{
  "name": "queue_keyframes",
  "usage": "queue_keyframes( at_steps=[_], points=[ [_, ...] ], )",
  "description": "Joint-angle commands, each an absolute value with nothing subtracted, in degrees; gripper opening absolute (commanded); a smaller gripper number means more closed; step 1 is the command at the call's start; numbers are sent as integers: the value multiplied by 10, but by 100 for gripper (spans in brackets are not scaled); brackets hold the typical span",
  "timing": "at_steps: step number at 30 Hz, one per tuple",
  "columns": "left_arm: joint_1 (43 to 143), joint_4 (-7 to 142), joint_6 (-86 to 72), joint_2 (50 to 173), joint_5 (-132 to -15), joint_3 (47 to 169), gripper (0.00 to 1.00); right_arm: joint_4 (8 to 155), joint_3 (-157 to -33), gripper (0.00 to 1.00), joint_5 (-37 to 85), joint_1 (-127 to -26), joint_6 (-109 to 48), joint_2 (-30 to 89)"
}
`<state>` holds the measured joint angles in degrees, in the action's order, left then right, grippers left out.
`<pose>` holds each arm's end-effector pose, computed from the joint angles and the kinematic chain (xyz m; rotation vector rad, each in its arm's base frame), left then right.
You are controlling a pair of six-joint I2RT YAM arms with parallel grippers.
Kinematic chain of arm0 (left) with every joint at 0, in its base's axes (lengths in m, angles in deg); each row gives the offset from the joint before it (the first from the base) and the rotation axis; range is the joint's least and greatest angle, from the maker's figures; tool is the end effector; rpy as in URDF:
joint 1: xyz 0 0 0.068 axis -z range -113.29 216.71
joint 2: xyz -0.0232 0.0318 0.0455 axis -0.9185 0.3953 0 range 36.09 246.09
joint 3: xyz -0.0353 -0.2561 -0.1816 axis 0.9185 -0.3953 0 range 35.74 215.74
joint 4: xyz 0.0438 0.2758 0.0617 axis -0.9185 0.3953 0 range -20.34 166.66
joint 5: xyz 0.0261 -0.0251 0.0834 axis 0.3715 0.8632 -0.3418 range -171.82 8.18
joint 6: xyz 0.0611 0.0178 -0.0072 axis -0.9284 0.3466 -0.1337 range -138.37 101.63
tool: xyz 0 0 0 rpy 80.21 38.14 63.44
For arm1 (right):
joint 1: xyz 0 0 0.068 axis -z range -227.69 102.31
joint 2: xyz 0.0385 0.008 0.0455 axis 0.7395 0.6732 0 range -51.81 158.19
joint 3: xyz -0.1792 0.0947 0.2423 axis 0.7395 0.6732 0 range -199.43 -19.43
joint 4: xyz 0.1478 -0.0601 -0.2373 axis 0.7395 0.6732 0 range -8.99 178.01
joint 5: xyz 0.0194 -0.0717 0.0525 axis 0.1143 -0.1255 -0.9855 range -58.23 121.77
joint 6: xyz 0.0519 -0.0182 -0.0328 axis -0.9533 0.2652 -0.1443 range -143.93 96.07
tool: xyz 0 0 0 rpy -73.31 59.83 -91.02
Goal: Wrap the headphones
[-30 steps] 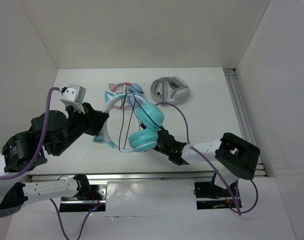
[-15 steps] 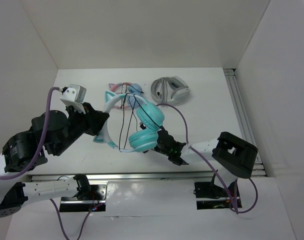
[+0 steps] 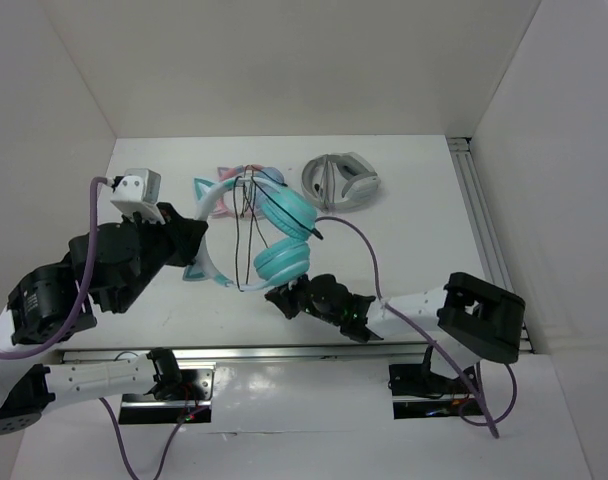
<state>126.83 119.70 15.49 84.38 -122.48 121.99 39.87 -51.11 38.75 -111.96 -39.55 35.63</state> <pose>0.0782 -0.0713 0.5344 -0.1094 1.7613 -0.5724 0.1475 0.2924 0.2001 -0.7051 1.7787 0.8586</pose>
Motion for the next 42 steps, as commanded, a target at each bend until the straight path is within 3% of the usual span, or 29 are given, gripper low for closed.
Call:
queue_keyframes(
  at_steps=[1,7,17,23,31,42],
  points=[
    [1269,1165,227,837,-1363,1206,0,471,-495,0,504,-1205,-432,286],
    [1249,1212,274,914,-1411,1219,0,621,-543,0,686,-1369,-444,240],
    [1212,1263,287,977,-1450,1184,0,836,-690,0,845,-1524,-451,211],
    [1206,1286,251,1024,-1396,1178,0,970,-815,0,897,-1539,-414,241],
    [1233,1233,91,983,-1258,1112,0,1146,-939,0,957,-1539,-369,277],
    [1256,1294,-24,978,-1128,1093,0,1255,-961,0,1049,-1545,-377,345]
  ],
)
